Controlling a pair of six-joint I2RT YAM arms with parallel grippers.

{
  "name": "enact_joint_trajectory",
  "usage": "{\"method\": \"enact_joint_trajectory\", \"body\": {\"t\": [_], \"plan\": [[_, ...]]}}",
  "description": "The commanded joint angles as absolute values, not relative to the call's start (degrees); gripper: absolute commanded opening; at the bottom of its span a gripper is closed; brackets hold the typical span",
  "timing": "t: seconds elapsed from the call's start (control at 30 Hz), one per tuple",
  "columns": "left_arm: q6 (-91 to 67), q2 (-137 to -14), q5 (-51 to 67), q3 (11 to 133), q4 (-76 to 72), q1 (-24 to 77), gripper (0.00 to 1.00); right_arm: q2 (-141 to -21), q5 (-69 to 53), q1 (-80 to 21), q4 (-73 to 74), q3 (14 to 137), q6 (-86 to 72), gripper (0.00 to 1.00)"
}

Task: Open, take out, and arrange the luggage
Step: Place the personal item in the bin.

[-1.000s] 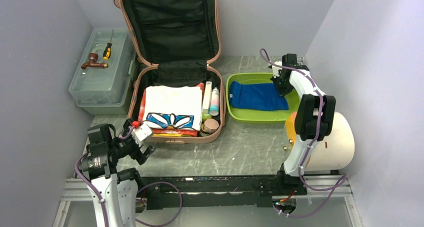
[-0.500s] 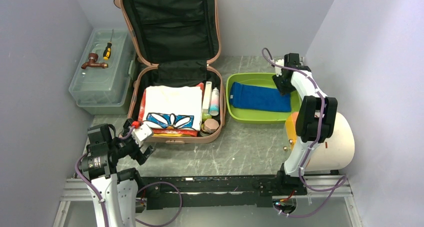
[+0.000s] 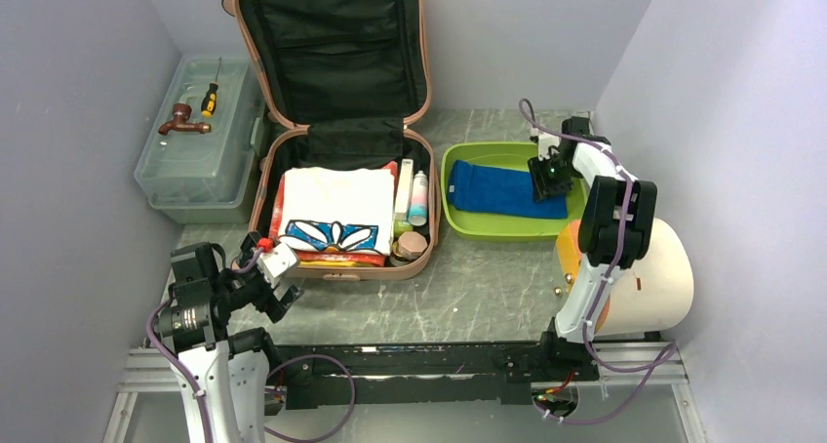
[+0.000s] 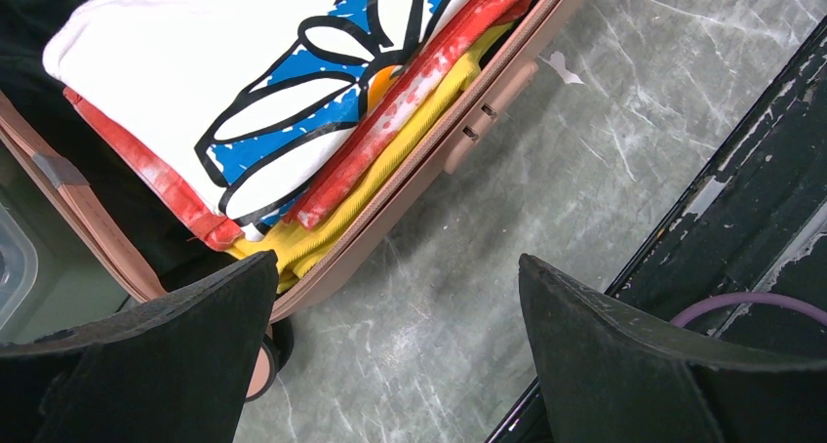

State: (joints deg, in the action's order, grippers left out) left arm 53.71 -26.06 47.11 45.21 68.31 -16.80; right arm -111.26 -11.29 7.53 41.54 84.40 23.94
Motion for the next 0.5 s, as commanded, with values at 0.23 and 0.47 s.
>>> {"method": "enact_joint_trajectory", "body": {"t": [0.23, 0.47], "plan": [[53.8, -25.7, 49.0, 45.4, 68.1, -16.8, 0.99, -102.7, -18.7, 9.6, 38.2, 83.9, 18.3, 0.49], [53.8, -25.9, 49.0, 45.4, 68.1, -16.8, 0.99, -101.9, -15.8, 9.3, 37.0, 82.5, 19.8, 0.61]]}}
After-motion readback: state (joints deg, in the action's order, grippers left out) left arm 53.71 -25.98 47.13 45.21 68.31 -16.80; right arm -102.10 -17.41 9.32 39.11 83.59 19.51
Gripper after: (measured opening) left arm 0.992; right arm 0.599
